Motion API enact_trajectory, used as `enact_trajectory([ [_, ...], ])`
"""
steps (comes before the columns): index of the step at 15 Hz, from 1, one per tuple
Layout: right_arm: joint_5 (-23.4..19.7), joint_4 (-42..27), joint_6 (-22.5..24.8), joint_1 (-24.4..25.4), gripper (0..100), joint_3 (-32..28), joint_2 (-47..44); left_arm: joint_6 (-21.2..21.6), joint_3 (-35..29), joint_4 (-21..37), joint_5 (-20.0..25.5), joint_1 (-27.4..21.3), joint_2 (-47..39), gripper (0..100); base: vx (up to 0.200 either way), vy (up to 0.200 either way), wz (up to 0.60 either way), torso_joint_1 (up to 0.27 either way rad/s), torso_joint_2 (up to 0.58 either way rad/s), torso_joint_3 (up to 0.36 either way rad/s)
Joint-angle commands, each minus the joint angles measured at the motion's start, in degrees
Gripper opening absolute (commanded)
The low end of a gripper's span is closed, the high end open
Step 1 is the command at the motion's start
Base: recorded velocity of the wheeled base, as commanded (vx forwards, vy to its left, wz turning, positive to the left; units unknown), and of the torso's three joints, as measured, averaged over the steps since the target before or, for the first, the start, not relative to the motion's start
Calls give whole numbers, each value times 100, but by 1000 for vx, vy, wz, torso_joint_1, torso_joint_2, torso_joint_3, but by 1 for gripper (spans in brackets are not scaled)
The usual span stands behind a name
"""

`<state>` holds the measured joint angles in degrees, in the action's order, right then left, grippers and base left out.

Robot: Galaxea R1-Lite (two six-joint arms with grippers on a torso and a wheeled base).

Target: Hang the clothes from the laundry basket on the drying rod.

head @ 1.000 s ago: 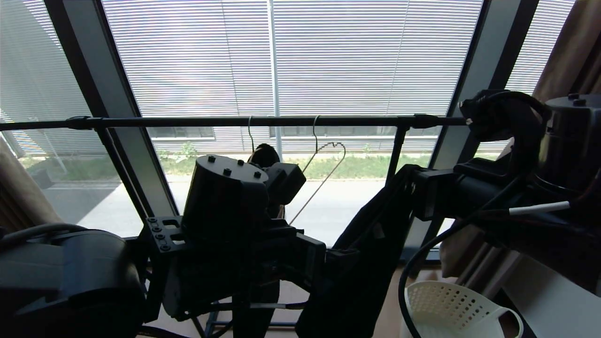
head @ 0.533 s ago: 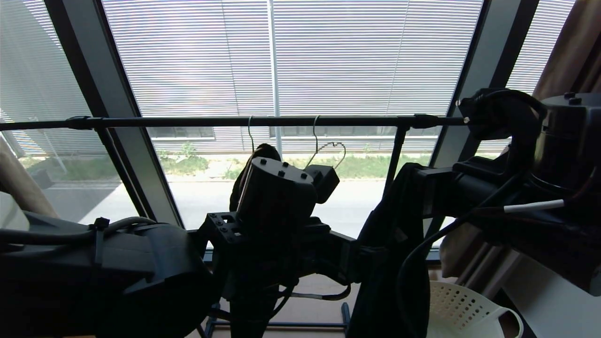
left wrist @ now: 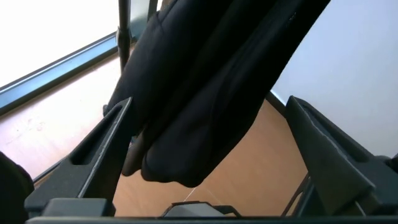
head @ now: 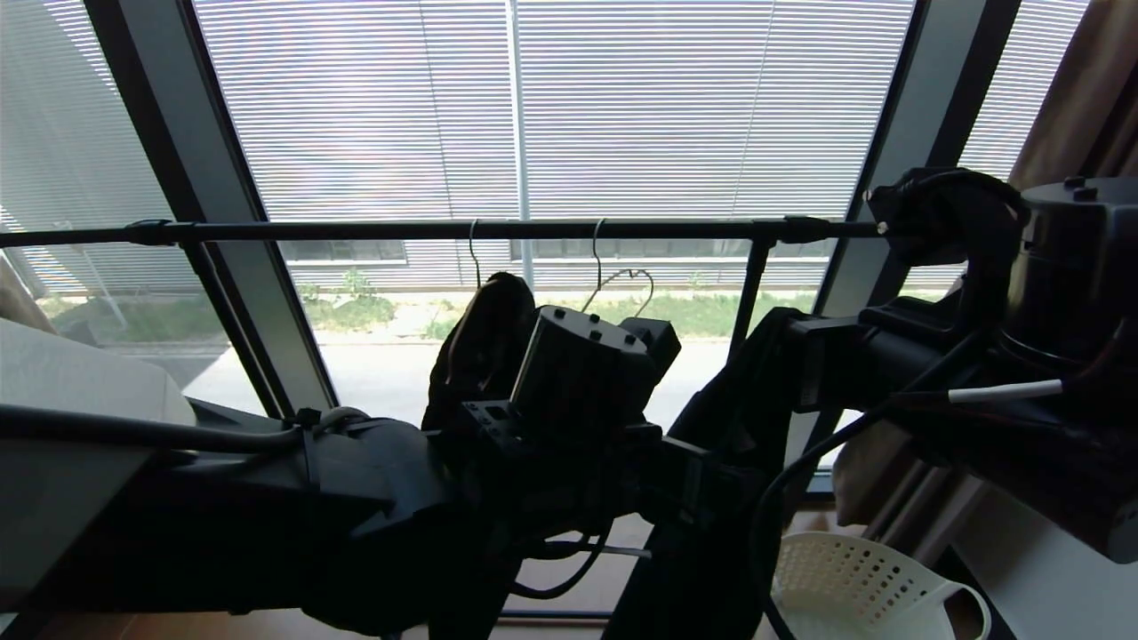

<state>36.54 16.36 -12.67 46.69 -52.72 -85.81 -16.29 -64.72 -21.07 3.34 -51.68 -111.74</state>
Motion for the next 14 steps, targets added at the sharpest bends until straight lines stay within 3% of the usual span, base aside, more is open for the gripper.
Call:
enact_trajectory([
  [1,82,25,1,103,0,-1,12,-32,-93,-3,-35,8,-296,100,0,0,0,0,0,0],
  [9,152,52,1,227,0,8,100,-112,-234,-3,-352,219,-946,100,0,0,0,0,0,0],
  [14,161,43,19,218,0,-1,196,-103,179,-3,-369,290,-955,100,0,0,0,0,0,0],
])
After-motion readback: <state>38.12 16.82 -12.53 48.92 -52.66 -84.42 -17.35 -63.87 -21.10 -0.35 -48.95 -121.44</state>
